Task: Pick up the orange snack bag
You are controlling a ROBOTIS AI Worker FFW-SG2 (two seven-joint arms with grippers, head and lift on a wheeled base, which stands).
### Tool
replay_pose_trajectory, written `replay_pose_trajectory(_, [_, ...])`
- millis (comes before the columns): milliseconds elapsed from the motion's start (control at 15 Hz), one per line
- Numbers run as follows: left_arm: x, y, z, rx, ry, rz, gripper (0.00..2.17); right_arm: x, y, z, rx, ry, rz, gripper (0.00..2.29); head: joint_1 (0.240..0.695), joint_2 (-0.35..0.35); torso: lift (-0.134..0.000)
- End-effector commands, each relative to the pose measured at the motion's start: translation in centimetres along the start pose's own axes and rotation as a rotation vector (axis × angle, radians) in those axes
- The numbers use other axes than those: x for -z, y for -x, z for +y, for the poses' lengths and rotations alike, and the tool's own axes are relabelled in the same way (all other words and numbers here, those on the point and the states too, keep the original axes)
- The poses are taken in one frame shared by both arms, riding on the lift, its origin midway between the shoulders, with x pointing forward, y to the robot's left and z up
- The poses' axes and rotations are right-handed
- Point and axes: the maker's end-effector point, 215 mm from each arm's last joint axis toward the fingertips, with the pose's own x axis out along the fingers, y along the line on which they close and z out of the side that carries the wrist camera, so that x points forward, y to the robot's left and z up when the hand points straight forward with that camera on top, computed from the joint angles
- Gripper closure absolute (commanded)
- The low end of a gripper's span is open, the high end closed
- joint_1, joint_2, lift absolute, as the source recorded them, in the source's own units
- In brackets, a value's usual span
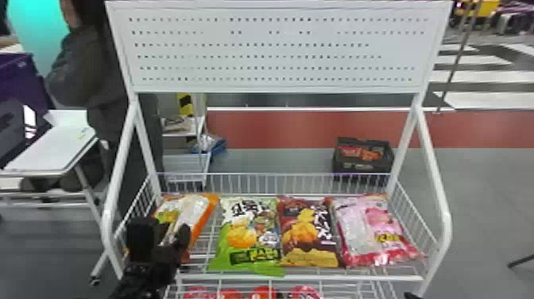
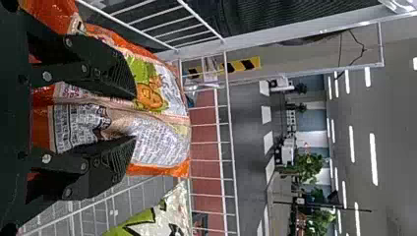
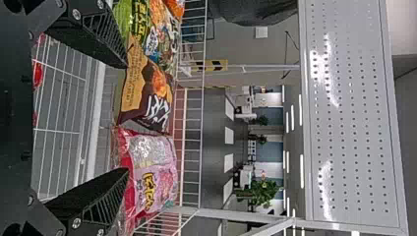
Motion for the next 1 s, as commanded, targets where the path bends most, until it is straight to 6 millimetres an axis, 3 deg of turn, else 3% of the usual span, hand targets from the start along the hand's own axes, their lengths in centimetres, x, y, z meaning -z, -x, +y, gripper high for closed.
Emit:
replay_pose_trajectory(0, [0.5,0.3,0.3,-0.014,0.000,0.007,1.36,-0.1,-0.1,0.0,0.000,0.000,-0.002,0.14,0.499,0.000,0.000])
replay_pose_trajectory(200, [0.3,0.9,0.1,-0.011,0.006,-0.009,1.36,0.0,-0.1,0.0,0.001,0.000,-0.002,0.14,0.499,0.000,0.000])
replay_pose_trajectory(400, [-1.1,1.8,-0.2,-0.016,0.020,-0.054,1.36,-0.1,-0.1,0.0,0.002,0.000,-0.002,0.14,0.499,0.000,0.000])
replay_pose_trajectory(867, [-5.2,7.2,-2.8,0.027,0.074,-0.176,1.36,-0.2,-0.1,0.4,-0.005,-0.004,-0.004,0.14,0.499,0.000,0.000])
replay_pose_trajectory(933, [-5.9,8.4,-2.2,0.016,0.086,-0.203,1.36,-0.3,-0.1,0.5,-0.006,-0.005,-0.007,0.14,0.499,0.000,0.000])
